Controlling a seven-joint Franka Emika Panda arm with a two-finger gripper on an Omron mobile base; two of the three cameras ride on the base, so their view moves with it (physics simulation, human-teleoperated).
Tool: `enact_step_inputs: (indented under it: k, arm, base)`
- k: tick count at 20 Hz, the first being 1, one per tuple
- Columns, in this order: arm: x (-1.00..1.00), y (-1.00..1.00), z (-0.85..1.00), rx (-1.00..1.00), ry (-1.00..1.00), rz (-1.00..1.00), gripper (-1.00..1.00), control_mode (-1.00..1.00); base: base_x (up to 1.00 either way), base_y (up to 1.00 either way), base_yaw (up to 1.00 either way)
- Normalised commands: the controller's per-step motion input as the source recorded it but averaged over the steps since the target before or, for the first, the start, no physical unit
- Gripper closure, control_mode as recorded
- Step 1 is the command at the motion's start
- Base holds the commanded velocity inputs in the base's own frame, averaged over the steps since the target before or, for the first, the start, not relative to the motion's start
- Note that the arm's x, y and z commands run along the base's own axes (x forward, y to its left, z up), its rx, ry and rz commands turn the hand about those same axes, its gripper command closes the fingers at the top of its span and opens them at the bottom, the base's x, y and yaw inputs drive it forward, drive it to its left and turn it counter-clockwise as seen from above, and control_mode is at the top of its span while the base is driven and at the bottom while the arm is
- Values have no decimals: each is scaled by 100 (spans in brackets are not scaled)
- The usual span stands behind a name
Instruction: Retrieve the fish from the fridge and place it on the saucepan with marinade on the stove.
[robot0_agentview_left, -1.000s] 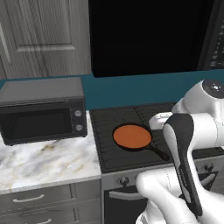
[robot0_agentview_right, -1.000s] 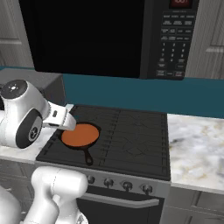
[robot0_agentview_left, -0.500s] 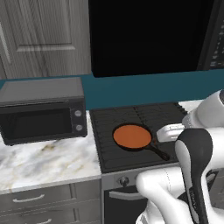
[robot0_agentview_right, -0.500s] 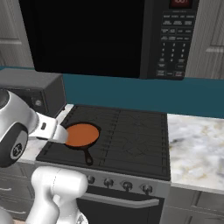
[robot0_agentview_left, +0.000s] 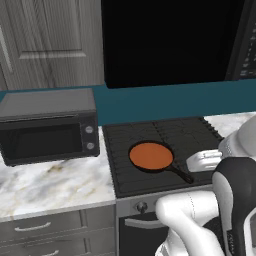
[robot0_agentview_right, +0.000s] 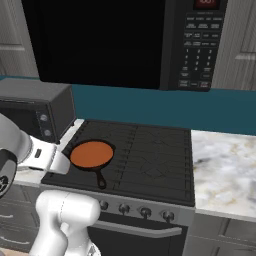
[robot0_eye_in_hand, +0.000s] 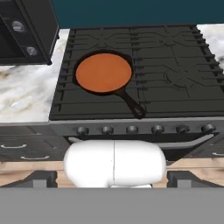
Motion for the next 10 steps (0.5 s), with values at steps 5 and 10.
enact_step_inputs:
  k: [5, 10]
  arm:
    - [0, 0, 0, 0, 0, 0, -100, 100]
    - [0, 0, 0, 0, 0, 0, -100, 100]
  base:
    - [0, 0, 0]
    - [-24, -1, 0]
